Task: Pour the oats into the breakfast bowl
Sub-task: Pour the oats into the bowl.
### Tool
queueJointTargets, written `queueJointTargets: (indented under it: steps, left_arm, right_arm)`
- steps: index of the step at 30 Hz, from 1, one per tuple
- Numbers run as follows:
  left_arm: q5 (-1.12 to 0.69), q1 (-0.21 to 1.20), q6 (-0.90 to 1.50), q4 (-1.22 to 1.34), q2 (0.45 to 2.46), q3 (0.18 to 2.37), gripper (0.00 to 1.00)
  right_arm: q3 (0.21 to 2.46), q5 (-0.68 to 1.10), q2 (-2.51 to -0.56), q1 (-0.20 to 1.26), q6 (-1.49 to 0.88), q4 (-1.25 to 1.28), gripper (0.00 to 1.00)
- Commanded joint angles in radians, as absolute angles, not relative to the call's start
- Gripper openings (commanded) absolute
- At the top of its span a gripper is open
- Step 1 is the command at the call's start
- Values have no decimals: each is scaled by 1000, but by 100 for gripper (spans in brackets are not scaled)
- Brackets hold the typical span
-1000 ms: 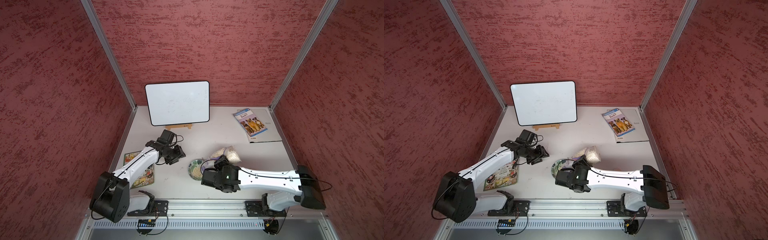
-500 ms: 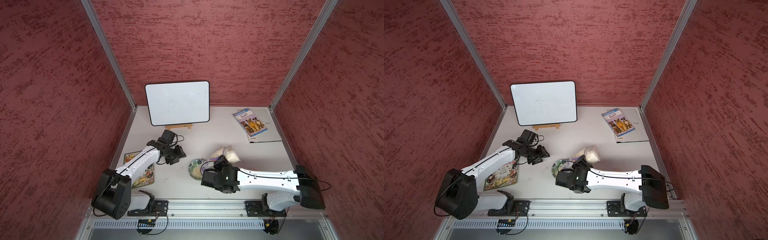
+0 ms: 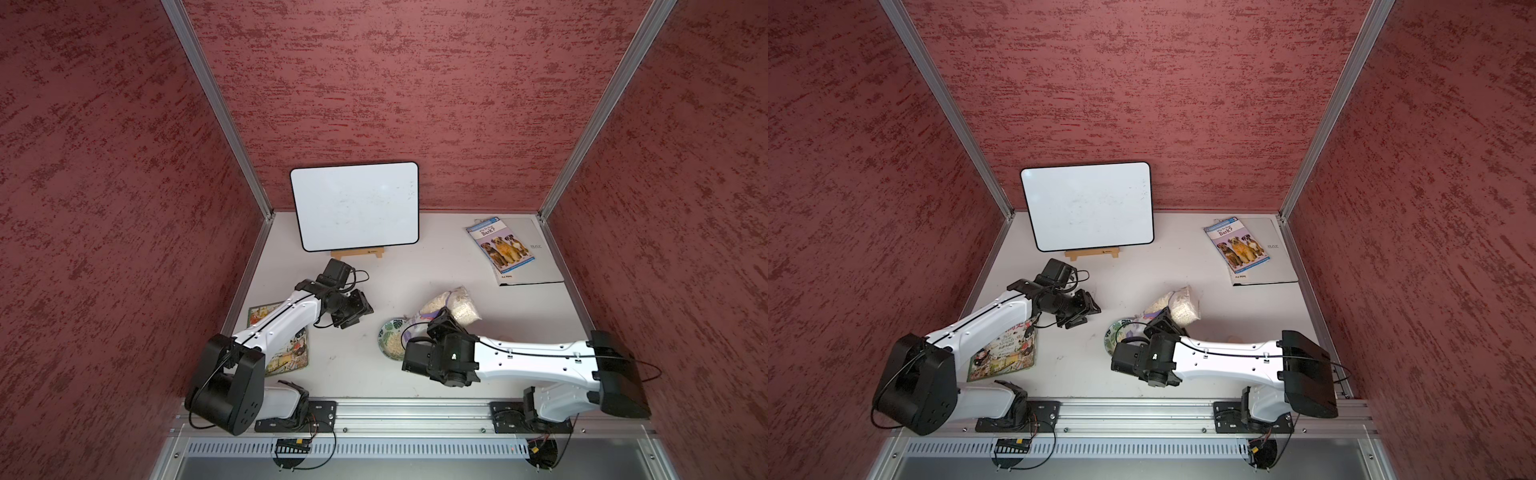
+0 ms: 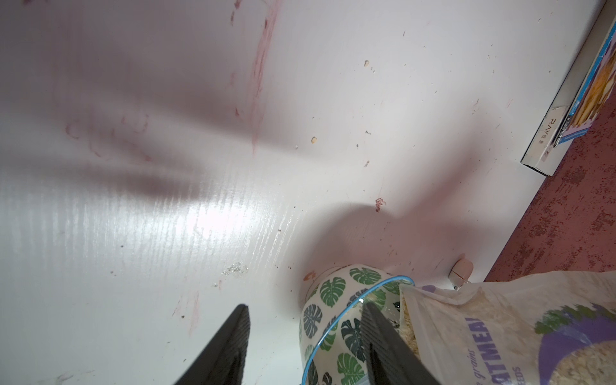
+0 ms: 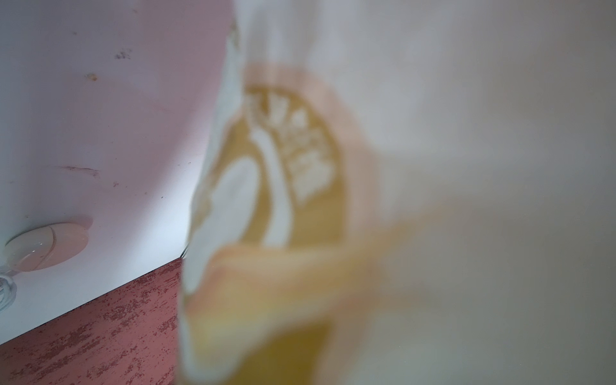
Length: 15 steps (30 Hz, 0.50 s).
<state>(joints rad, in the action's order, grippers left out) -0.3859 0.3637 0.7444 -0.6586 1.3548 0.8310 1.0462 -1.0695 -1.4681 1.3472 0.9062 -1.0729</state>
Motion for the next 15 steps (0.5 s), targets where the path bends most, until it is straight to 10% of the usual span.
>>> queueJointTargets:
  steps: [1,15]
  left_arm:
    - [-395,356,734,-636,1349,828,56]
    - [-394,355,736,-629,1322,811,56]
  right_arm:
    - [1088,-1258,-1432,1360,920,-1068,22]
    - [1149,-1291,-1451,1388,881,-1118,22]
